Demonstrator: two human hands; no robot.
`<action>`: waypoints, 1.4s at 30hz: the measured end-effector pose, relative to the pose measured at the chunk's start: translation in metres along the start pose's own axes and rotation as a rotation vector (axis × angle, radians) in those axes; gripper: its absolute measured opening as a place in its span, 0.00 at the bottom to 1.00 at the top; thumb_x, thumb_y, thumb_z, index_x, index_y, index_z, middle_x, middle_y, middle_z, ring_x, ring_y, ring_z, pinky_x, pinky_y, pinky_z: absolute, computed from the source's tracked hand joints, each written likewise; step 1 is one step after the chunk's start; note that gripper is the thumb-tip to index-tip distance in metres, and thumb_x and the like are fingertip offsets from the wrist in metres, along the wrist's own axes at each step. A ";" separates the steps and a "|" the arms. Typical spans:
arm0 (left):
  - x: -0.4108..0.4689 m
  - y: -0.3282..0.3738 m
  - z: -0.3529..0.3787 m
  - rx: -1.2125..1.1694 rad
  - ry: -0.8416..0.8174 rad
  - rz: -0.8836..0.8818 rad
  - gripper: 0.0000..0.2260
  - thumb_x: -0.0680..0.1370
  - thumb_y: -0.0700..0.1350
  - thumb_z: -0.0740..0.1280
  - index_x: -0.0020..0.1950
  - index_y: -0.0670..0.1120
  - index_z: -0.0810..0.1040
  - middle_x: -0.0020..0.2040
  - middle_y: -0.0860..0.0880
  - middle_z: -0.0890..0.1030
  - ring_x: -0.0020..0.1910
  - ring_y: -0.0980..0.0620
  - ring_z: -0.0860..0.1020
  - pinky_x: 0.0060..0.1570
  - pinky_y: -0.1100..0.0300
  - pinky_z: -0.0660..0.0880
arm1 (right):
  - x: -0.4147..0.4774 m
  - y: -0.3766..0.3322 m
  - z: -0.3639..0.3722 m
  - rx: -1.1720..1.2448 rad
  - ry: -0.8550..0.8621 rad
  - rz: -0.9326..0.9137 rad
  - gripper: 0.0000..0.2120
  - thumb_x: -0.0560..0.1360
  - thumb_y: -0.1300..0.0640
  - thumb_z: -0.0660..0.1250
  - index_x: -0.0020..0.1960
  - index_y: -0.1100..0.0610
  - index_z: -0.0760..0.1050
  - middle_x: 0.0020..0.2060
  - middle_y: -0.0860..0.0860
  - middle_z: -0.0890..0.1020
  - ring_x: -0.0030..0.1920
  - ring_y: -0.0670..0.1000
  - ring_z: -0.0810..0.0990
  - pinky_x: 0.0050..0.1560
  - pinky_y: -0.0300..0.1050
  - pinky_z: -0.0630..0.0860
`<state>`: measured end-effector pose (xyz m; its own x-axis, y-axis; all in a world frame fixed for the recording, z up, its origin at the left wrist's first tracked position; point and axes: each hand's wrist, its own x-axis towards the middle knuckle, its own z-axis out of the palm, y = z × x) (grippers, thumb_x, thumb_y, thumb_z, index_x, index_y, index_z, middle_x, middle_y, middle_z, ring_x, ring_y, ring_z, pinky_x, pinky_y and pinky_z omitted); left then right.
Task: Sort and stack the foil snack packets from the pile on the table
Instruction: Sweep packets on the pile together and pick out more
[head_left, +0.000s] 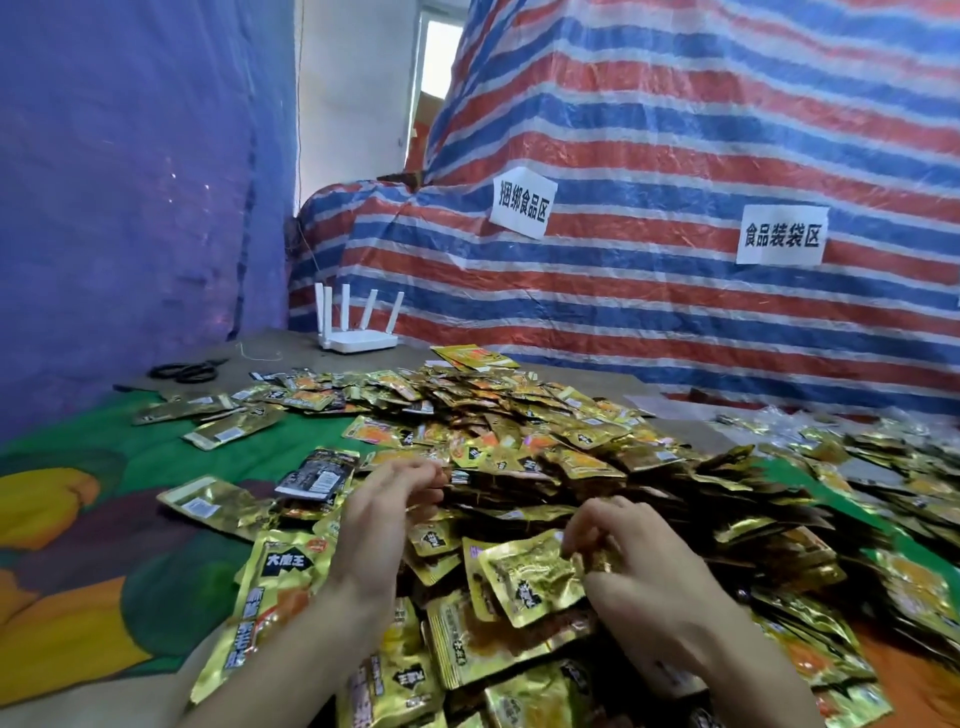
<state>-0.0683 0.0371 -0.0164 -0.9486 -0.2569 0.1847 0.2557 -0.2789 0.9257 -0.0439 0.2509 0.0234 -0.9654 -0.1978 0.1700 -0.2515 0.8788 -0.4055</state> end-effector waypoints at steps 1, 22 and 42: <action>0.000 0.002 -0.001 0.078 -0.007 0.038 0.07 0.80 0.42 0.65 0.48 0.47 0.83 0.47 0.50 0.85 0.51 0.49 0.82 0.51 0.57 0.74 | -0.001 -0.002 -0.001 0.002 0.015 -0.015 0.14 0.62 0.51 0.59 0.46 0.42 0.75 0.48 0.40 0.75 0.53 0.40 0.69 0.50 0.40 0.70; 0.211 -0.004 -0.026 1.276 -0.142 0.047 0.07 0.77 0.43 0.67 0.51 0.41 0.81 0.50 0.43 0.82 0.50 0.45 0.80 0.50 0.52 0.77 | 0.267 -0.013 0.005 -0.314 -0.109 -0.029 0.10 0.76 0.54 0.65 0.38 0.57 0.72 0.39 0.54 0.79 0.40 0.54 0.79 0.38 0.45 0.75; 0.317 -0.092 0.030 1.403 0.092 -0.369 0.37 0.72 0.60 0.75 0.73 0.44 0.66 0.77 0.38 0.63 0.76 0.33 0.58 0.74 0.32 0.52 | 0.338 0.008 0.058 -0.182 -0.582 0.294 0.21 0.72 0.38 0.75 0.44 0.56 0.75 0.20 0.47 0.79 0.18 0.45 0.78 0.18 0.36 0.72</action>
<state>-0.3983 0.0087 -0.0329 -0.8900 -0.4444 -0.1017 -0.4353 0.7619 0.4795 -0.3759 0.1658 0.0257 -0.8844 -0.0961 -0.4567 -0.0061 0.9809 -0.1945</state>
